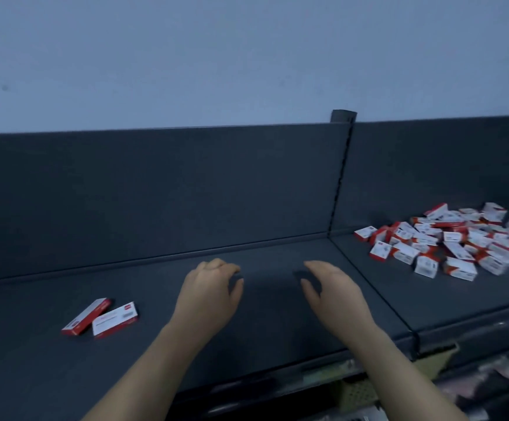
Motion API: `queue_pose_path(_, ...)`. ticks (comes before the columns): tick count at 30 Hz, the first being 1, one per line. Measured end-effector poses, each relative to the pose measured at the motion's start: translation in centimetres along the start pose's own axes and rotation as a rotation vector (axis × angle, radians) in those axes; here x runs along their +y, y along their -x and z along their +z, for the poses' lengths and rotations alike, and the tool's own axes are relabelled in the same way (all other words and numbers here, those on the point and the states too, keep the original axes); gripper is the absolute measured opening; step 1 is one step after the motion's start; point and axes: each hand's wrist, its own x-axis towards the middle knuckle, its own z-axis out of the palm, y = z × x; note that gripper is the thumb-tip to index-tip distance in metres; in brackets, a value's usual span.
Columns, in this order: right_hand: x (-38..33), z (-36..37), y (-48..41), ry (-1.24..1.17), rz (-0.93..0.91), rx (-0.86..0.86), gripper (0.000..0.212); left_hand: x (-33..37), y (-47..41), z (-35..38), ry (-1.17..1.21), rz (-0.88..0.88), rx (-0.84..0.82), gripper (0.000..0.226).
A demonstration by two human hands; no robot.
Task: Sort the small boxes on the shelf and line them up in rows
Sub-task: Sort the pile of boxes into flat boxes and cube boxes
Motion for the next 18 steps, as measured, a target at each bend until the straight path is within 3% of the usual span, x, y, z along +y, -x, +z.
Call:
queue_pose_path(11,17.3,-10.1,2.9,0.05,0.168,0.01,0.042,17.8,-4.2,8.6,0.1,0.042,-0.099,0.034)
queue_pose_path(18,24.7,-13.0,2.6,0.018,0.261,-0.017,0.036,24.1,-7.2,13.4,0.078,0.0,-0.202,0.028)
